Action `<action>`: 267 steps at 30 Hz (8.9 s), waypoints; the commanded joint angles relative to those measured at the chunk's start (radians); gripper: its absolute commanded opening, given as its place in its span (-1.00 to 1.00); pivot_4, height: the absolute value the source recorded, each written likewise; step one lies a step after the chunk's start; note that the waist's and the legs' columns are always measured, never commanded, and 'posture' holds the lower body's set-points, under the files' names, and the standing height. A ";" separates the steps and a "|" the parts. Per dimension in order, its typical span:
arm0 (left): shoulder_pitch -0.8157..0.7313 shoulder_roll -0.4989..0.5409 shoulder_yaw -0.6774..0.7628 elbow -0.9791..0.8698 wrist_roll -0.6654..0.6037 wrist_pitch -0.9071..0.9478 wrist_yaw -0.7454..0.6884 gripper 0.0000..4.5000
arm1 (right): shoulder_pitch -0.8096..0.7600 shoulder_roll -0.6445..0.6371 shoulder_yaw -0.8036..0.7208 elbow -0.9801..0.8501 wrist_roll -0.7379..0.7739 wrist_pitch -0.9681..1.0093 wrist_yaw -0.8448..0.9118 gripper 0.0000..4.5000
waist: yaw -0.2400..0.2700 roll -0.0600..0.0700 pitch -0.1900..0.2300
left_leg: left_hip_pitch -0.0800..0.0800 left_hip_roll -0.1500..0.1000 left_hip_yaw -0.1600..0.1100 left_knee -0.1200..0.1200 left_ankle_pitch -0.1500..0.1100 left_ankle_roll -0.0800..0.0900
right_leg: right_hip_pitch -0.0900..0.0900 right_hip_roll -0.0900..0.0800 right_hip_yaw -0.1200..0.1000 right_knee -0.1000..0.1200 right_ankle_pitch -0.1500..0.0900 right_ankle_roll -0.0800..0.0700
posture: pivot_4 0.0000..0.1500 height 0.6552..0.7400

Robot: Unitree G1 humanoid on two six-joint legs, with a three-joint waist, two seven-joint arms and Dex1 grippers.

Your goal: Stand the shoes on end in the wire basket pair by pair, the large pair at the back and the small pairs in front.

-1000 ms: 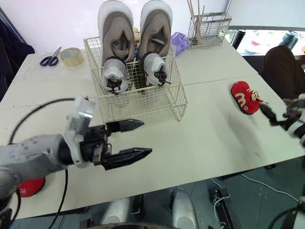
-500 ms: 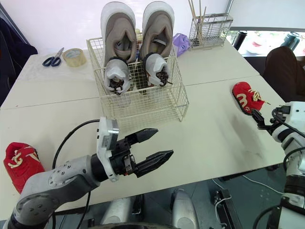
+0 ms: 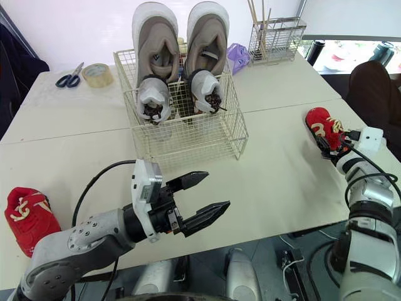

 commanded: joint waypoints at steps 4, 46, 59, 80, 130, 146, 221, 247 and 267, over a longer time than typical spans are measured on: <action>-0.055 0.003 0.034 -0.034 -0.074 0.025 0.067 1.00 | -0.091 0.015 0.029 0.176 -0.046 -0.101 -0.015 0.62 | -0.002 0.000 0.000 | 0.000 0.000 0.000 0.000 0.000 0.000 | 0.000 0.000 0.000 0.000 0.000 0.000 | 1.00 1.00; 0.317 0.651 1.235 0.336 -0.893 0.204 -0.387 1.00 | -0.856 -0.167 0.934 -0.726 0.471 -0.216 1.128 -0.49 | -0.031 0.010 0.011 | -0.005 0.003 0.003 -0.011 -0.003 -0.011 | -0.021 -0.002 0.002 0.003 -0.002 0.002 | 1.00 1.00; 0.019 0.806 0.814 0.466 -0.893 0.260 -0.585 1.00 | -0.899 -0.212 1.128 -0.802 0.558 -0.369 1.128 -0.49 | -0.029 0.009 0.011 | -0.010 0.002 0.006 -0.013 0.001 -0.010 | -0.025 0.001 0.001 0.007 -0.002 0.002 | 1.00 1.00; -0.213 0.566 0.494 0.426 -0.724 0.262 -0.520 -0.90 | -0.840 -0.165 0.982 -0.707 0.390 -0.210 1.127 0.33 | -0.024 0.007 0.012 | -0.015 0.002 0.001 0.000 0.000 -0.008 | -0.025 0.000 -0.001 0.017 -0.003 0.003 | 1.00 1.00; -0.152 0.204 0.534 0.415 -0.645 0.049 -0.421 -0.90 | -0.171 0.205 0.231 -1.109 1.365 1.006 0.064 0.77 | -0.001 0.001 0.008 | -0.014 0.001 -0.002 0.003 0.000 -0.006 | -0.020 0.001 -0.001 0.016 -0.002 0.002 | 1.00 1.00; -0.155 0.177 0.466 0.412 -0.588 0.065 -0.423 -0.90 | -0.158 0.250 0.273 -1.168 1.316 1.001 0.045 -0.53 | -0.002 0.001 0.008 | -0.014 0.001 -0.002 0.003 0.000 -0.006 | -0.020 0.001 -0.001 0.016 -0.002 0.001 | 1.00 1.00; 0.098 0.562 0.780 0.323 -0.571 0.158 -0.406 0.79 | -0.241 0.129 0.317 -0.606 0.214 0.234 0.919 1.00 | -0.026 0.001 0.010 | -0.014 0.002 0.001 -0.001 0.001 -0.011 | -0.022 0.001 -0.002 0.014 -0.003 0.001 | 1.00 1.00; 0.070 0.513 0.754 0.308 -0.470 0.125 -0.330 0.79 | 0.014 0.283 0.524 -1.211 0.043 0.354 0.326 1.00 | -0.024 0.000 0.009 | -0.014 0.002 0.000 -0.001 0.001 -0.010 | -0.023 0.001 -0.002 0.015 -0.003 0.001 | 1.00 1.00; 0.055 0.427 0.707 0.309 -0.402 0.104 -0.319 0.79 | 0.094 0.328 0.468 -1.493 0.009 0.601 -0.009 -0.98 | -0.016 -0.001 0.008 | -0.015 0.002 -0.002 -0.001 0.001 -0.010 | -0.022 0.001 -0.002 0.015 -0.003 0.001 | 1.00 1.00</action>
